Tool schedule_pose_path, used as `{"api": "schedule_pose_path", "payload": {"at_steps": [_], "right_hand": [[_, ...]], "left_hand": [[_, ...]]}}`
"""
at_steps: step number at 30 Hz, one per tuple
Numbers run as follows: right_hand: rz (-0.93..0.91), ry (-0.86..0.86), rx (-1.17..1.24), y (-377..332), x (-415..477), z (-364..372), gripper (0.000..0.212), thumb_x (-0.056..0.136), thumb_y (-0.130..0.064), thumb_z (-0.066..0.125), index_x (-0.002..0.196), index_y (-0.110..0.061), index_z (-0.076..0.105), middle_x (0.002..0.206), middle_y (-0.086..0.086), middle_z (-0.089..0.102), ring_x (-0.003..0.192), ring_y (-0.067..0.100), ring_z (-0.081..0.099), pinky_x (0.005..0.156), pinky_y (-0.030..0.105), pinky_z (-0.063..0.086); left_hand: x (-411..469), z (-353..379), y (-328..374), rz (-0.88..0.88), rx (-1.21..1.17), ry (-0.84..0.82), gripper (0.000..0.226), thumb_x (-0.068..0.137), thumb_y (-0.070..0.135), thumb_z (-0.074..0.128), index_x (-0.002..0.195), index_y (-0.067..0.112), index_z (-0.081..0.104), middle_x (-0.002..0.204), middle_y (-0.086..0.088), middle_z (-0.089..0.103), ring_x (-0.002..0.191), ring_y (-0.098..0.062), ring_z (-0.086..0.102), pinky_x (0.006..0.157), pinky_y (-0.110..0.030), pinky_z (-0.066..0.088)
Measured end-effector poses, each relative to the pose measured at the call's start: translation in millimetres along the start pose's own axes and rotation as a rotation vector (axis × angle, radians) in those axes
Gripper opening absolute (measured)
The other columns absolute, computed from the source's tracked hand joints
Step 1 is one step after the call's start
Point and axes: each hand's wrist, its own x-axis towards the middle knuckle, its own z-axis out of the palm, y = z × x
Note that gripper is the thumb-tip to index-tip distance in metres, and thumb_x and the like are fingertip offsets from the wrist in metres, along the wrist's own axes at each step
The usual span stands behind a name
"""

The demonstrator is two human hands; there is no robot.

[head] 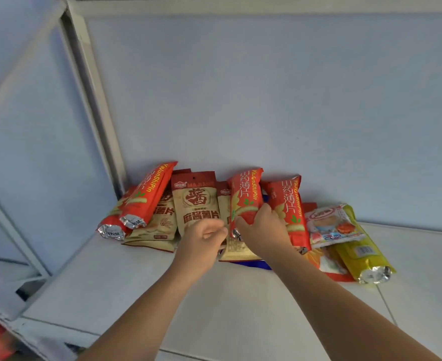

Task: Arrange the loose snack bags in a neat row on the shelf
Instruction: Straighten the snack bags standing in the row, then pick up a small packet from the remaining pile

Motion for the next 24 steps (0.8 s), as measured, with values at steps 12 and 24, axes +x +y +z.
{"api": "schedule_pose_path", "payload": {"at_steps": [12, 24], "right_hand": [[-0.210, 0.223, -0.095, 20.5, -17.0, -30.6, 0.056, 0.096, -0.056, 0.053, 0.140, -0.020, 0.050, 0.141, -0.003, 0.054, 0.134, 0.025, 0.044, 0.109, 0.039, 0.040], [0.029, 0.483, -0.107, 142.5, -64.1, -143.7, 0.056, 0.097, -0.042, 0.061, 0.146, -0.017, 0.050, 0.148, -0.002, 0.052, 0.139, 0.023, 0.041, 0.113, 0.035, 0.034]], "left_hand": [[10.9, 21.4, 30.6, 0.177, 0.057, -0.100, 0.025, 0.097, 0.027, 0.062, 0.122, 0.027, 0.067, 0.113, 0.020, 0.067, 0.105, 0.004, 0.062, 0.088, -0.016, 0.049], [-10.0, 144.0, 123.2, 0.621, 0.233, -0.259, 0.028, 0.094, 0.028, 0.065, 0.121, 0.023, 0.069, 0.123, 0.007, 0.066, 0.116, -0.008, 0.058, 0.099, -0.023, 0.044]]}}
